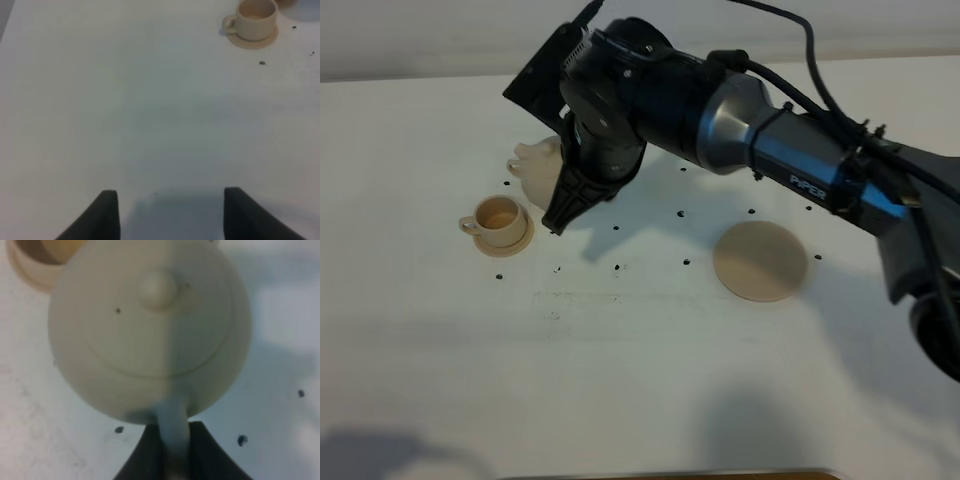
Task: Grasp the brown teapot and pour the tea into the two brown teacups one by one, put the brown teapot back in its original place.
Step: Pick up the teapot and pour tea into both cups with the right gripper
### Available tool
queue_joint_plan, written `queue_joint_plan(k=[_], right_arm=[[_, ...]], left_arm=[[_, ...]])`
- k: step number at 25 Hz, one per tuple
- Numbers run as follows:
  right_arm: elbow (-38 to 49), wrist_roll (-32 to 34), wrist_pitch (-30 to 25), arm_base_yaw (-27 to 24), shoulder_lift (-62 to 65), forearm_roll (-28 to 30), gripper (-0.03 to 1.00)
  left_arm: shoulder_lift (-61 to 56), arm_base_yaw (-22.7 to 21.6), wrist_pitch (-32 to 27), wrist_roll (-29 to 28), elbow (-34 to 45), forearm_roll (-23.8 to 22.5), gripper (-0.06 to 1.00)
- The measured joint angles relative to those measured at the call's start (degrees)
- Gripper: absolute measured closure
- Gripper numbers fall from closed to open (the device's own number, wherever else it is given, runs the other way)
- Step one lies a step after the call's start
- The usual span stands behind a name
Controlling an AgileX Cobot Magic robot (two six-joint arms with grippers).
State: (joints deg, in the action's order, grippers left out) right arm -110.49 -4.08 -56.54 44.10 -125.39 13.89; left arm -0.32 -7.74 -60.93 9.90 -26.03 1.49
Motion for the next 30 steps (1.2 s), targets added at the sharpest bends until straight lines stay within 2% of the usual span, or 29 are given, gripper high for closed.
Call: queue_joint_plan(k=[9,18,24,30], right_arm=[[12.4,0.1,9.9,0.0,4.5,0.3,0.88],[17.8,2.0,20.4,1.7,4.5,7.8,0.88],[17.9,6.3,21.4,2.2,4.5,18.1,0.88],[17.9,6.9,22.2,2.3,4.1,21.8,0.88]], left_arm=[[0.0,0.0,0.0,0.0,0.0,0.0,0.42],[0.0,0.0,0.0,0.0,0.0,0.0,0.42],[0.0,0.0,0.0,0.0,0.0,0.0,0.42],[0.0,0.0,0.0,0.0,0.0,0.0,0.42]])
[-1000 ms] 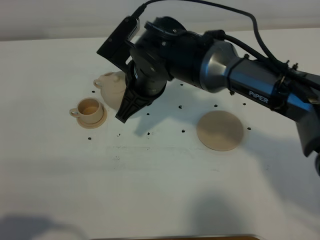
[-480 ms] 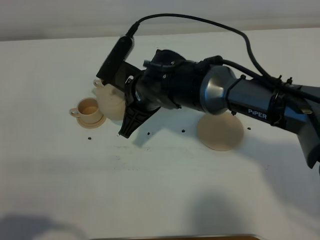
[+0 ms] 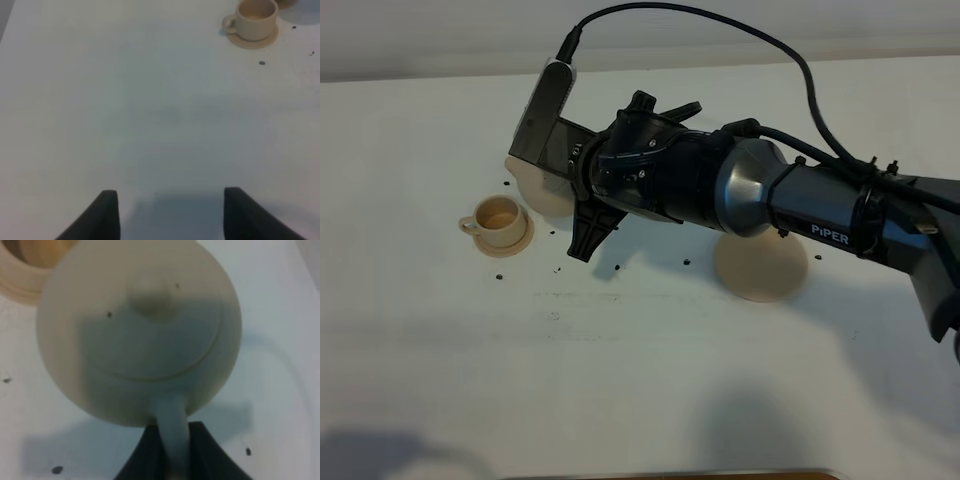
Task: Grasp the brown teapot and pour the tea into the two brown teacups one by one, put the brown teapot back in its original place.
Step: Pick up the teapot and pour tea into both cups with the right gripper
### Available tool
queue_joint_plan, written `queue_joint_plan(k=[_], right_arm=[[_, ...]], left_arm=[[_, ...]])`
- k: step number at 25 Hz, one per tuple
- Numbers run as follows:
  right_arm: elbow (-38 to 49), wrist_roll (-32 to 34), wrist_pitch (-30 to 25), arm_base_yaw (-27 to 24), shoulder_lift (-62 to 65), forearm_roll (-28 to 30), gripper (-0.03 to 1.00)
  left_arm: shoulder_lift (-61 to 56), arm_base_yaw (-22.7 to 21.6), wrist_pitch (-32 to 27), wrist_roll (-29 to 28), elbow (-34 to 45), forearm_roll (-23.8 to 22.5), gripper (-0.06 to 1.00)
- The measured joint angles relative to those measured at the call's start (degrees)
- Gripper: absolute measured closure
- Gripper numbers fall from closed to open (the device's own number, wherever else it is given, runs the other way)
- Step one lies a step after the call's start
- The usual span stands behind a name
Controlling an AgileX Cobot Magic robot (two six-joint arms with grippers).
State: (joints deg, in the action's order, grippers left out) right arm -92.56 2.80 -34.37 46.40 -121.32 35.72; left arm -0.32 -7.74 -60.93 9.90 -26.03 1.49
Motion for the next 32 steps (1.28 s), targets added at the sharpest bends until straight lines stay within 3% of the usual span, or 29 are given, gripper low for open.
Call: queue_joint_plan(k=[9,32], right_arm=[[0.0,0.9,2.1,1.9,-1.6,3.3,0.88],[0.0,2.2,1.1,1.9,-4.6,16.0,0.88]], left_arm=[[0.0,0.0,0.0,0.0,0.0,0.0,0.42],[0.0,0.0,0.0,0.0,0.0,0.0,0.42]])
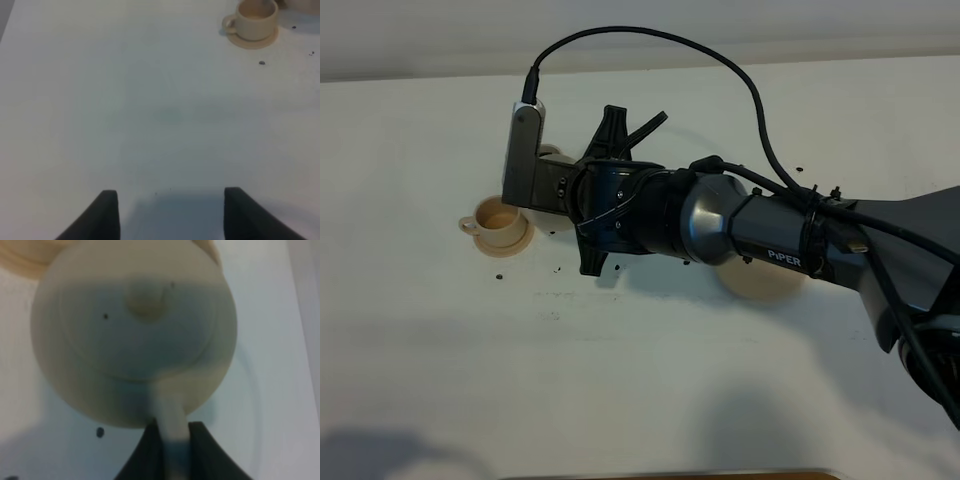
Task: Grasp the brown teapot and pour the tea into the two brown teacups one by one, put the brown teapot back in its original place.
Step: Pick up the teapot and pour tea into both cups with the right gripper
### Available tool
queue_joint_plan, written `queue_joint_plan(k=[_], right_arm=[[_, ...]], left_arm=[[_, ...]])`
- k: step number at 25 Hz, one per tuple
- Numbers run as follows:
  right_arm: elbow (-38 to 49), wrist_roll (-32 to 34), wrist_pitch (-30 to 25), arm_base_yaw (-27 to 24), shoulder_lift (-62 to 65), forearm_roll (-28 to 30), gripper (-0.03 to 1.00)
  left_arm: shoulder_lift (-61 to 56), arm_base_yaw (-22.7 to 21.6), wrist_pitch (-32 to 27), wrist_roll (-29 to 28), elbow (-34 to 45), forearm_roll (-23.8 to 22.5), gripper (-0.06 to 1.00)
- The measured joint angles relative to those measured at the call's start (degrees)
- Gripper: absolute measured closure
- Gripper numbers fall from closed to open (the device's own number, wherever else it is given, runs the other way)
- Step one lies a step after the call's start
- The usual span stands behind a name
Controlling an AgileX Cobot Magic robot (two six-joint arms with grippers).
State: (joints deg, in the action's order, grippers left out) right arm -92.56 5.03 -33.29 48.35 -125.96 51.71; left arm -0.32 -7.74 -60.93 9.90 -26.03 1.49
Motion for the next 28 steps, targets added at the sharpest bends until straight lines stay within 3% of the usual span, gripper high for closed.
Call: queue_joint_plan(k=[28], right_arm=[[0.0,0.1,-2.1,1.9,-1.1,8.2,0.88]], left_arm=[[0.0,0.0,0.0,0.0,0.0,0.0,0.42]])
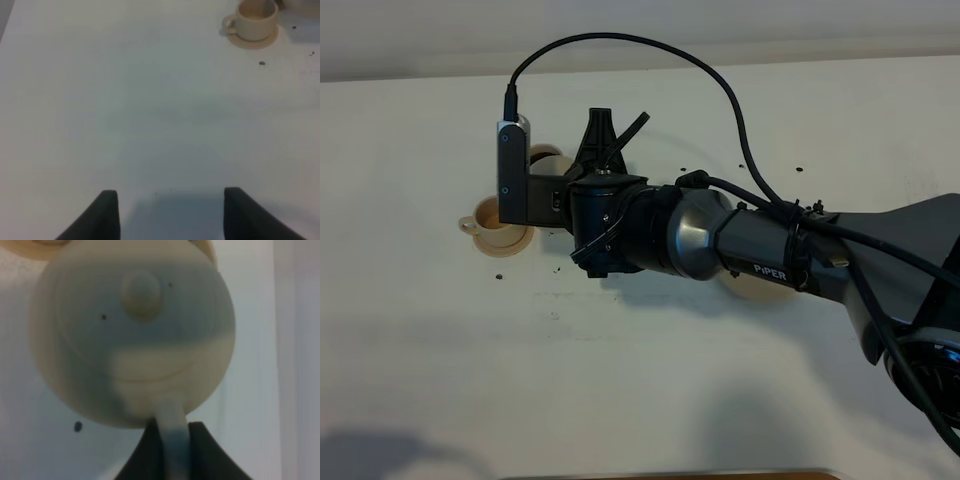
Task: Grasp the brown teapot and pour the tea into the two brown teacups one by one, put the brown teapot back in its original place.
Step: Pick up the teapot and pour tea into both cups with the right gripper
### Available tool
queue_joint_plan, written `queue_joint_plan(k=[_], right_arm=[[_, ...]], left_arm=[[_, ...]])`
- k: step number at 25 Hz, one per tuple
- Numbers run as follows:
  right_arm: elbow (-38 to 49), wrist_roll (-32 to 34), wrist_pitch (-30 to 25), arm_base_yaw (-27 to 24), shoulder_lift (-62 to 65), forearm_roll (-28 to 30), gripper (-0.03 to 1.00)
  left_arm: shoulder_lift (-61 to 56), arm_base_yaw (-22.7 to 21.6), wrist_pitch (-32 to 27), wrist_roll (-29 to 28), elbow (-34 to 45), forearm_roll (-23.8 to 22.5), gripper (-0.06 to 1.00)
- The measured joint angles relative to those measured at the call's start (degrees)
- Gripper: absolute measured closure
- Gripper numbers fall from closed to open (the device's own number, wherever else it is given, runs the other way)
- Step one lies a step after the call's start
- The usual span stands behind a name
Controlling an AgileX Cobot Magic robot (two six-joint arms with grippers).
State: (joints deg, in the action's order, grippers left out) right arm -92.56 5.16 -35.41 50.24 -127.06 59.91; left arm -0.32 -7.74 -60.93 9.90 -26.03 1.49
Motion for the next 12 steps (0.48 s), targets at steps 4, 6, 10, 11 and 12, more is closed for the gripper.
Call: queue_joint_plan(k=[4,6,10,11,12], right_arm=[[0.0,0.0,0.1,0.2,0.0,0.6,0.88],[0.0,0.0,0.0,0.2,0.0,1.0,0.88],[0.0,0.0,-0.7,0.7,0.0,2.5,0.88],[0.0,0.0,-0.7,0.7,0.0,2.8,0.88],[0.0,0.0,-0.8,0.7,0.0,3.2,0.88]], left_arm=[[0.0,0.0,0.0,0.0,0.0,0.0,0.42],[0.0,0.0,0.0,0.0,0.0,0.0,0.42],[0.0,0.0,0.0,0.0,0.0,0.0,0.42],[0.0,0.0,0.0,0.0,0.0,0.0,0.42],[0.0,0.0,0.0,0.0,0.0,0.0,0.42]])
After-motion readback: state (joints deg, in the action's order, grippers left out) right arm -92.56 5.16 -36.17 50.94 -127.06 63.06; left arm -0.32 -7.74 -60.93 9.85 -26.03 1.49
